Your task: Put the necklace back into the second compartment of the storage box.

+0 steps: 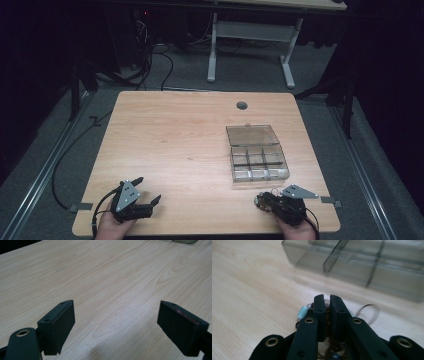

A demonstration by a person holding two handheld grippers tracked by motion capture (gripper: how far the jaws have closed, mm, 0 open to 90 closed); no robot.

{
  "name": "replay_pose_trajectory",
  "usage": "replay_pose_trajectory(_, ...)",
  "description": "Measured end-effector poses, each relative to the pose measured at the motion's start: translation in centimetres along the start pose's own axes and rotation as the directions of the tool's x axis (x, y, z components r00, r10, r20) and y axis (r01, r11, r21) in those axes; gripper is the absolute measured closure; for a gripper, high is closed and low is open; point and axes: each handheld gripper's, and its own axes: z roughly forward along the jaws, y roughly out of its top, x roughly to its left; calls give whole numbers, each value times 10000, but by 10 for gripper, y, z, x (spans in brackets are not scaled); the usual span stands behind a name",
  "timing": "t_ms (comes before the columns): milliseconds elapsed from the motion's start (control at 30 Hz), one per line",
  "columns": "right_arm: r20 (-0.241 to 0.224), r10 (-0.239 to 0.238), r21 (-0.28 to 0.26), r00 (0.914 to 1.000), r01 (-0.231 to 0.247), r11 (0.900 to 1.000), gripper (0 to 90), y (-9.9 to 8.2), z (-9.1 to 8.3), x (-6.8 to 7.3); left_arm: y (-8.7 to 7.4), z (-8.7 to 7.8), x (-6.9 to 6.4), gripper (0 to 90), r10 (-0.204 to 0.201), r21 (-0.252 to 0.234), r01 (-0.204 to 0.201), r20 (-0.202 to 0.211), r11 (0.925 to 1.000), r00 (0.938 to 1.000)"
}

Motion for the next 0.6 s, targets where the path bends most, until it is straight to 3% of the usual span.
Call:
replay_pose_trajectory(100,317,129,-283,9994,-120,9995,844,0,-7,-5,0,0,0,151,2,-3,-2,-2,10000,10000)
replay_pose_trajectory(133,724,453,-421,9963,-423,9982,844,-3,-14,-15,0,0,0,151,5,-7,-5,-1,10000,10000)
replay_pose_trajectory(233,1045,798,-364,9913,-763,9964,845,-9,-17,-26,0,0,0,151,4,-8,-4,0,10000,10000)
replay_pose_trajectory(500,1321,944,-296,9867,-913,9954,840,-11,-16,-31,0,0,0,151,5,3,-5,16,10000,10000)
replay_pose_trajectory(600,1360,981,-44,9858,-984,9951,791,-11,-13,-30,0,0,0,151,-14,14,14,0,10000,10000)
